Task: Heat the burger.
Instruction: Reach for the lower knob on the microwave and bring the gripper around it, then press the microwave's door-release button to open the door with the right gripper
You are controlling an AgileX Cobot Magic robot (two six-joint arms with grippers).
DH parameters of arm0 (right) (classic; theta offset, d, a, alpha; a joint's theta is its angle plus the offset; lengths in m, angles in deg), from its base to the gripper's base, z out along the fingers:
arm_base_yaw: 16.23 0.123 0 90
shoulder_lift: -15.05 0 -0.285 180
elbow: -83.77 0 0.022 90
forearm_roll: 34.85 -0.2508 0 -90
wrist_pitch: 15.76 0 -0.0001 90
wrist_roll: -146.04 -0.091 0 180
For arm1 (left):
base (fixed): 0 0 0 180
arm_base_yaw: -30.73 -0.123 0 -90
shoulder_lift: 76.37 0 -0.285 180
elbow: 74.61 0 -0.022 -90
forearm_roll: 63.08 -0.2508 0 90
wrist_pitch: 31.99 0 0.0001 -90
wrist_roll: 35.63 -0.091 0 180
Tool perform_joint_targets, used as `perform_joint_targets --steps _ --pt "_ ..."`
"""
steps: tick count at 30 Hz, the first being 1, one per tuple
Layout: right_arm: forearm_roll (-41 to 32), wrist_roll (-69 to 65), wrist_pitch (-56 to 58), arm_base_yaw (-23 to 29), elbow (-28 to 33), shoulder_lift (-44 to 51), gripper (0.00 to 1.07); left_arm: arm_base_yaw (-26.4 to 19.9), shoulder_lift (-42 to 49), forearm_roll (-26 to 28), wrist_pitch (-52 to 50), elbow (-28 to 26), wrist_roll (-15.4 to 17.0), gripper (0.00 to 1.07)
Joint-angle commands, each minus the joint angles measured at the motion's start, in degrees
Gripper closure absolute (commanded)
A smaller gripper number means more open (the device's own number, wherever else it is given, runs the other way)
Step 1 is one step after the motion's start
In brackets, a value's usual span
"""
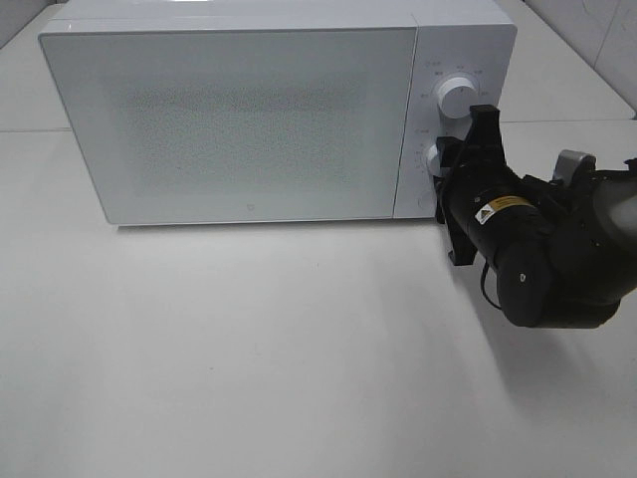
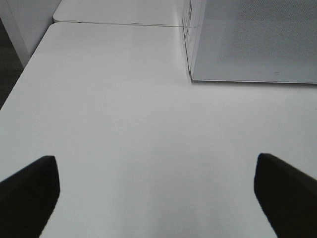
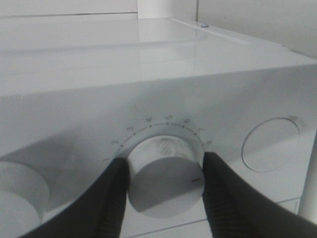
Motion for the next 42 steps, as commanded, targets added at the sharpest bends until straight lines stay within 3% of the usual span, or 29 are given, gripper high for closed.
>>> perform_joint_targets --steps 1,5,14,36,42 --pt "3.95 -10.71 -3.15 -0.11 -1.60 0.34 0.84 -0.11 0.97 0.06 0.17 -0.06 0.00 0.06" --pt "4.07 -20.17 -3.55 -0.11 -1.60 0.34 0.83 -0.11 0.97 0.06 0.17 -0.06 0.00 0.06" --pt "4.07 -20.91 -3.15 -0.11 -1.60 0.34 0.79 -0.11 0.97 0.06 0.17 -0.06 0.00 0.06" --pt "3.90 -19.71 -3.21 -0.11 -1.60 0.34 0.46 -0.11 0.97 0.06 0.17 -0.06 0.00 0.06" --pt "3.84 -19.71 -3.21 -0.11 -1.60 0.34 0.42 -0.11 0.97 0.06 0.17 -0.06 0.00 0.06"
